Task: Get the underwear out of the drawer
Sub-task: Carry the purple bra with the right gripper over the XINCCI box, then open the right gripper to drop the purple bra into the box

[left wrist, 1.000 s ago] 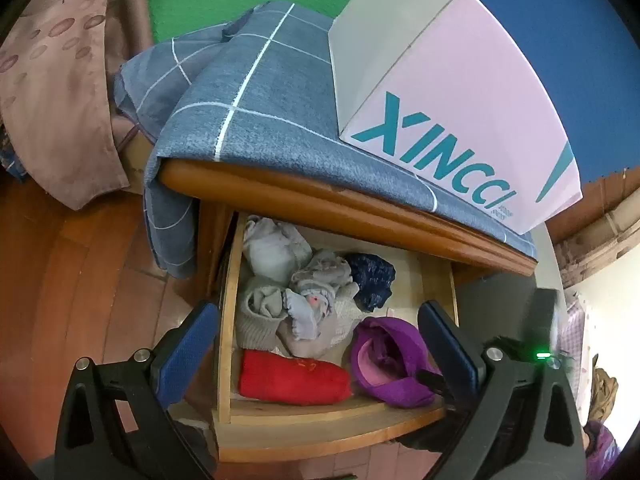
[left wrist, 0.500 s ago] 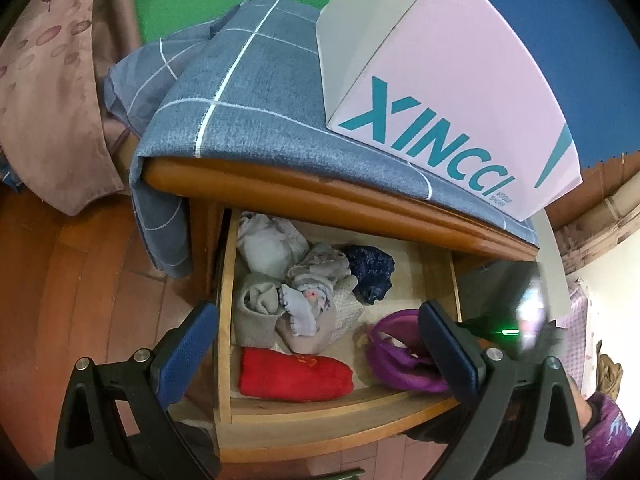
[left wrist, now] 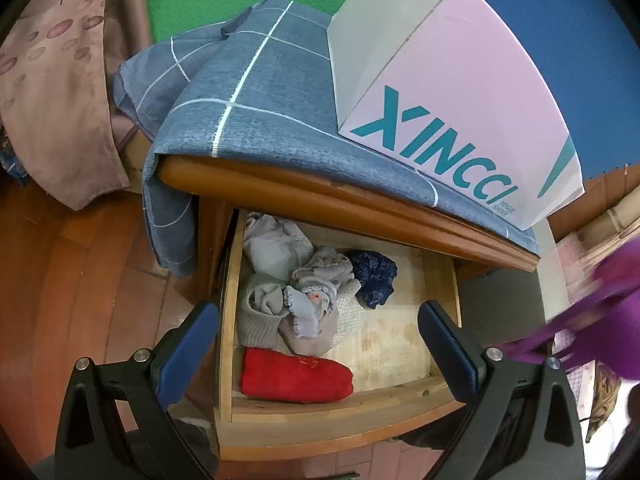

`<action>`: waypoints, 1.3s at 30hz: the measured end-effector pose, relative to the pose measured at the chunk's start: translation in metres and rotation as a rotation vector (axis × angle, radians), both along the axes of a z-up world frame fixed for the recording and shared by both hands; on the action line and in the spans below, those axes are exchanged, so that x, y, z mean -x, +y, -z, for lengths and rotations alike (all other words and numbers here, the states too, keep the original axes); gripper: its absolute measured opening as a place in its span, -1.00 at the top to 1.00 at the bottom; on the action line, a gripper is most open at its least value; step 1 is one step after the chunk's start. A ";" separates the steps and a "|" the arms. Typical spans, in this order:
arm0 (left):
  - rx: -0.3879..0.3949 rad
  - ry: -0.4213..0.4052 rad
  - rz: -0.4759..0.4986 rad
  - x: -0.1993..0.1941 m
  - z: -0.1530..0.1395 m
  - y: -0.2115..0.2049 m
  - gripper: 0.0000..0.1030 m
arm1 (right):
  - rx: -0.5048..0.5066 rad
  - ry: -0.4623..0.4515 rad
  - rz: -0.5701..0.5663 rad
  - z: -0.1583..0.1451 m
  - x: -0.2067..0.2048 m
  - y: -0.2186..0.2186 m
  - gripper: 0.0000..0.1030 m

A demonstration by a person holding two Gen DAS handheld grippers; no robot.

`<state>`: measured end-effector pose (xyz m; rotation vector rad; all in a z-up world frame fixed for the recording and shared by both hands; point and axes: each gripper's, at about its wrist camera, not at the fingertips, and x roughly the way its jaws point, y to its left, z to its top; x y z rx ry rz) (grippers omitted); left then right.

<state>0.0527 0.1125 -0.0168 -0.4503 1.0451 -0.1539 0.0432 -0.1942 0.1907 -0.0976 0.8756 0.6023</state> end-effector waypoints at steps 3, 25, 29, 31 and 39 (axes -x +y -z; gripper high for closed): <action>-0.011 0.000 0.015 0.000 0.000 -0.004 -0.92 | -0.071 -0.067 0.009 -0.052 -0.009 -0.004 0.70; -0.037 -0.003 0.063 -0.002 0.001 -0.012 -0.92 | 0.285 -0.258 0.172 -0.010 -0.210 0.064 0.69; -0.042 -0.002 0.070 -0.002 0.002 -0.013 -0.92 | 0.425 -0.290 0.118 0.022 -0.197 0.078 0.69; -0.043 -0.002 0.072 -0.002 0.002 -0.014 -0.92 | 0.457 -0.295 0.097 0.030 -0.191 0.085 0.68; -0.057 -0.001 0.070 -0.002 0.002 -0.014 -0.92 | 0.474 -0.286 0.049 0.053 -0.164 0.093 -0.05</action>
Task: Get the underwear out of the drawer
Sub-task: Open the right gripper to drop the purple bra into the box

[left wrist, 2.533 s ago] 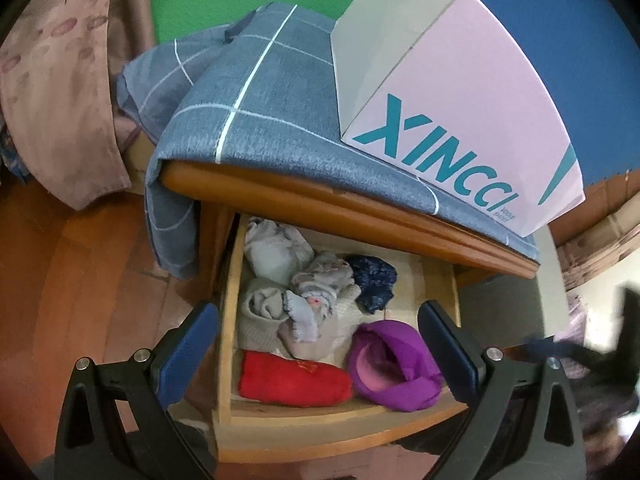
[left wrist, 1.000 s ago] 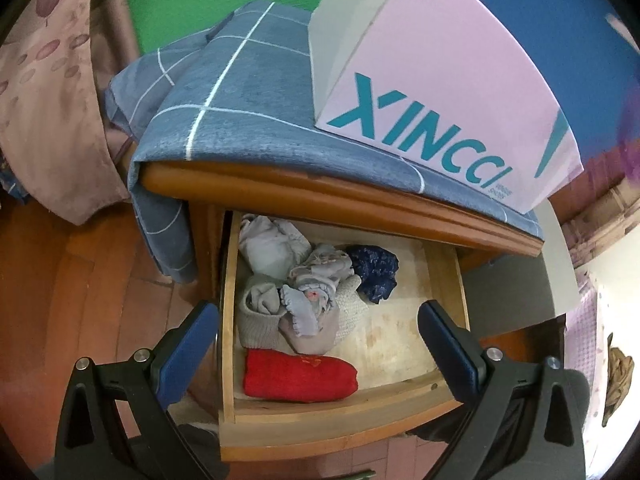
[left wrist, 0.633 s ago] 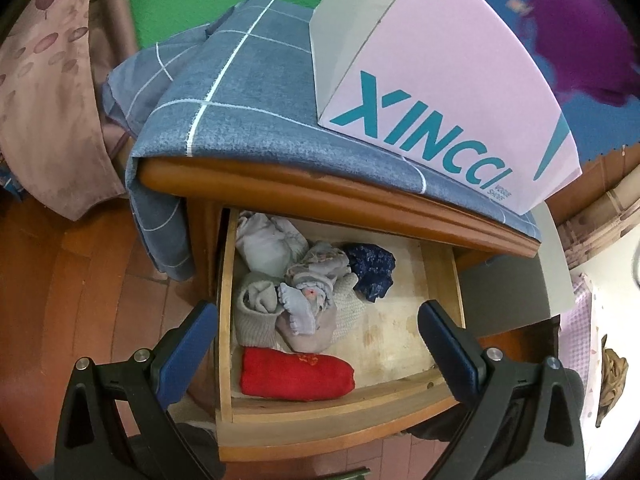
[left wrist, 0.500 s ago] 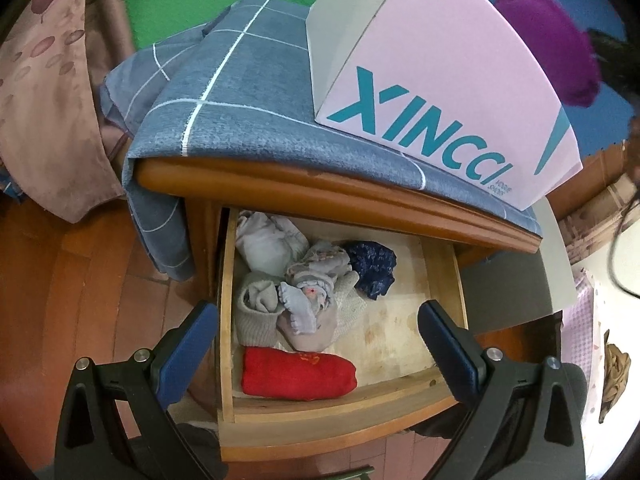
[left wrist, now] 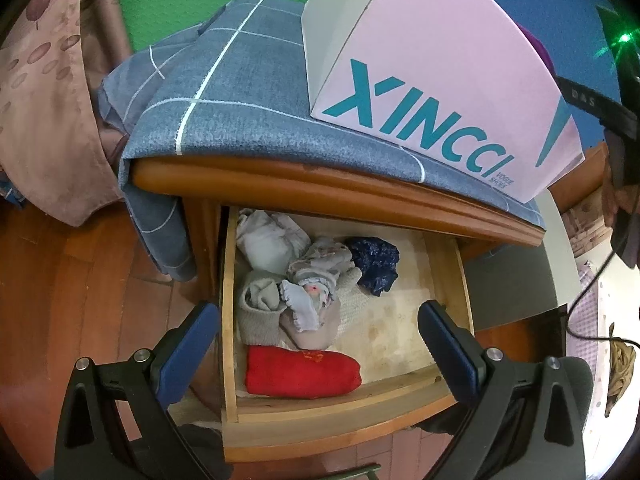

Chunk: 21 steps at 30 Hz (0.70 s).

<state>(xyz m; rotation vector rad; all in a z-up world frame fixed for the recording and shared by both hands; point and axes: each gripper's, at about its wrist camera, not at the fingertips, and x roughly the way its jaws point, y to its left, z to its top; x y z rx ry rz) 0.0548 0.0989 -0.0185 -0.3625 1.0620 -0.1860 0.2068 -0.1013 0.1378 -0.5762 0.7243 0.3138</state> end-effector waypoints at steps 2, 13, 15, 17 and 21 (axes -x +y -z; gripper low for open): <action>-0.003 -0.004 -0.001 0.000 0.000 0.001 -0.92 | -0.028 -0.017 0.013 -0.005 0.005 -0.002 -0.09; -0.082 -0.039 0.016 0.004 -0.004 -0.007 -0.92 | -0.480 -0.303 -0.019 -0.076 0.130 -0.087 -0.58; -0.111 -0.047 0.036 0.004 -0.004 -0.013 -0.92 | -0.527 -0.329 0.027 -0.067 0.151 -0.115 -0.62; -0.138 -0.053 0.054 0.005 -0.003 -0.019 -0.92 | -0.542 -0.305 0.076 -0.052 0.159 -0.138 -0.62; -0.164 -0.052 0.079 0.004 -0.001 -0.026 -0.92 | -0.601 -0.218 0.211 -0.012 0.159 -0.191 -0.62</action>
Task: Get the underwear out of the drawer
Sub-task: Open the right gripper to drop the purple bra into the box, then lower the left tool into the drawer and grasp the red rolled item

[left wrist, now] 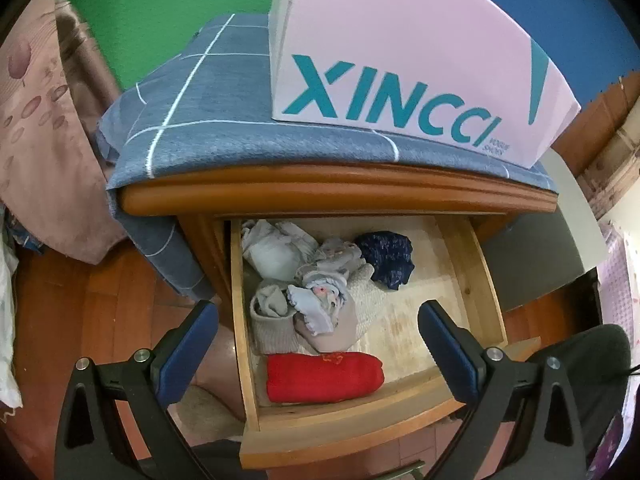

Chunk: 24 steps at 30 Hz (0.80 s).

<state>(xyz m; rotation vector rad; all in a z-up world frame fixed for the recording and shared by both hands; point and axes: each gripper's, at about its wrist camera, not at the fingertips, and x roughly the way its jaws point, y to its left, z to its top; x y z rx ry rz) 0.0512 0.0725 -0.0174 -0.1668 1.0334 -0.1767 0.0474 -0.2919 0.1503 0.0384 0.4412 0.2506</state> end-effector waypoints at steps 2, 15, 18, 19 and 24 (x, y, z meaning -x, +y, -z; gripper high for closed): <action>-0.002 0.006 0.003 -0.001 0.002 -0.001 -0.92 | -0.106 0.087 0.034 0.024 -0.004 -0.032 -0.62; -0.066 0.167 0.117 -0.011 0.037 -0.035 -0.92 | -0.203 0.201 -0.023 0.057 -0.012 -0.050 -0.62; -0.069 0.301 0.174 -0.017 0.062 -0.053 -0.92 | -0.214 0.215 -0.029 0.057 -0.013 -0.050 -0.62; -0.081 0.371 0.198 -0.020 0.075 -0.061 -0.92 | -0.228 0.222 -0.031 0.058 -0.014 -0.053 -0.62; -0.106 0.536 0.207 -0.032 0.113 -0.075 -0.92 | -0.332 0.260 -0.041 0.063 -0.017 -0.068 -0.62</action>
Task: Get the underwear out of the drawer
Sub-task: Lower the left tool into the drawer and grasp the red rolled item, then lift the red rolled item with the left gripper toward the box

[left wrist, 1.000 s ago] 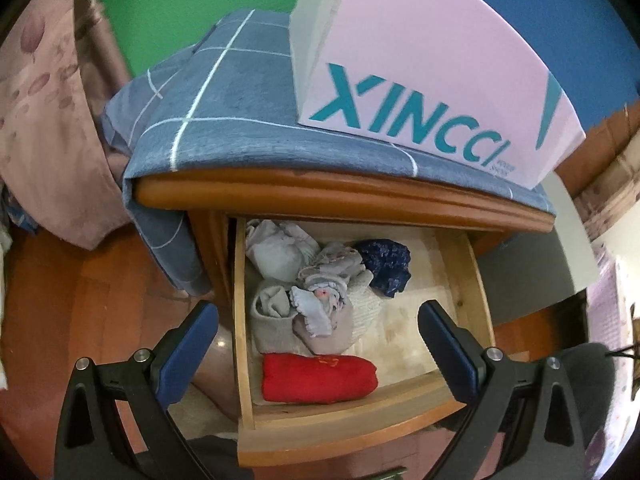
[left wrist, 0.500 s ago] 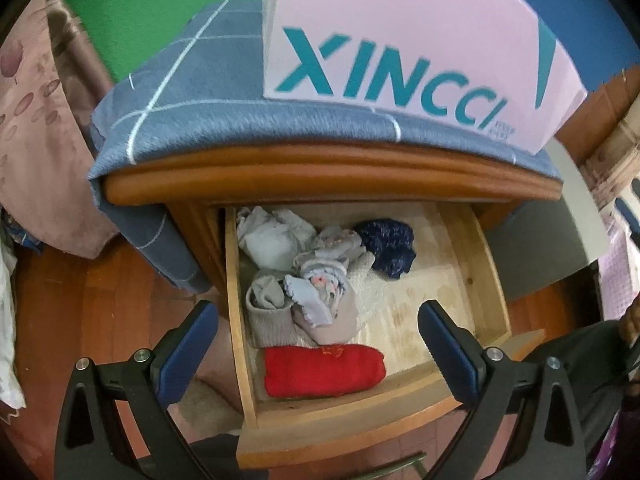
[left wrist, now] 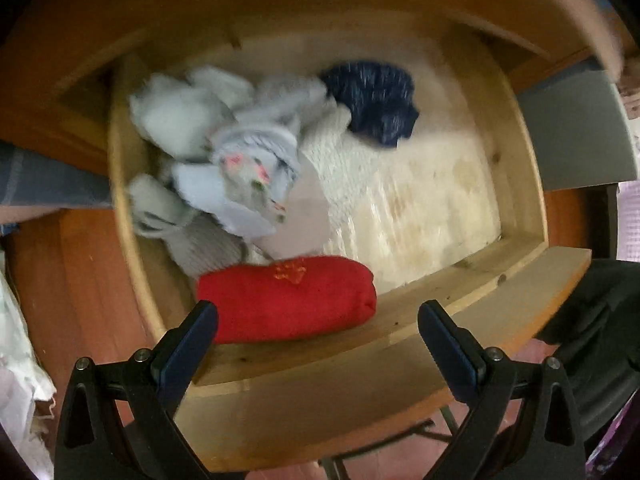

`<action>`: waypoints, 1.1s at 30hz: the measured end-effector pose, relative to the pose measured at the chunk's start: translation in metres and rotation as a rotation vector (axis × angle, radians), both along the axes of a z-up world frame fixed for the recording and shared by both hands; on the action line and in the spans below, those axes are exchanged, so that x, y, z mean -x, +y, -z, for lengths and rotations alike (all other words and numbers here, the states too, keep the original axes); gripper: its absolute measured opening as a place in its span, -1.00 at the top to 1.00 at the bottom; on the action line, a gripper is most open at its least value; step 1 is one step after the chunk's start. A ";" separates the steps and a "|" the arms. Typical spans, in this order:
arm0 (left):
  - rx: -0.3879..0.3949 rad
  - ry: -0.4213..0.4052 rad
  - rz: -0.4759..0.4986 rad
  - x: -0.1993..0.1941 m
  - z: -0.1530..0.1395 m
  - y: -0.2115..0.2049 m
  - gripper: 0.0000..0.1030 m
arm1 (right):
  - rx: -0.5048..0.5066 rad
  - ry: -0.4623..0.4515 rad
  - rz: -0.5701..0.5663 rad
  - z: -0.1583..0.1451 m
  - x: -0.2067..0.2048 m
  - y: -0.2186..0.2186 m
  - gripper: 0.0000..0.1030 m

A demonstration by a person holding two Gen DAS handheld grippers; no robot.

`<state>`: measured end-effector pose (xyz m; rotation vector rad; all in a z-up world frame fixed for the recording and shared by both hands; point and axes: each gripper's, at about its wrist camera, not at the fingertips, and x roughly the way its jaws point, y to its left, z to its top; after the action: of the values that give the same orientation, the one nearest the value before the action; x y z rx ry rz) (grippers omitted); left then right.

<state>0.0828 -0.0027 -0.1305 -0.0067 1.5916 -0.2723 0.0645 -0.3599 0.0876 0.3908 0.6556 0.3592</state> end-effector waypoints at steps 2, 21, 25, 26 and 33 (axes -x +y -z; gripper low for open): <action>-0.011 0.026 -0.001 -0.003 0.009 -0.005 -0.92 | -0.039 0.016 0.002 0.002 -0.002 -0.006 -0.62; -0.262 0.215 0.132 -0.013 0.084 -0.038 -0.82 | -0.120 0.056 -0.057 0.008 -0.002 -0.012 -0.62; -0.225 0.197 0.074 -0.015 0.084 -0.023 -0.25 | -0.121 0.059 -0.055 0.009 -0.003 -0.012 -0.62; -0.223 0.179 0.089 -0.012 0.082 -0.024 -0.15 | -0.120 0.058 -0.053 0.009 -0.003 -0.012 -0.62; -0.123 0.044 0.023 0.018 0.042 -0.012 0.32 | -0.111 0.069 -0.038 0.012 -0.006 -0.012 -0.62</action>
<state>0.0645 -0.0148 -0.1728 0.1014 1.6508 -0.1926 0.0708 -0.3717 0.0753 0.4991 0.7134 0.4210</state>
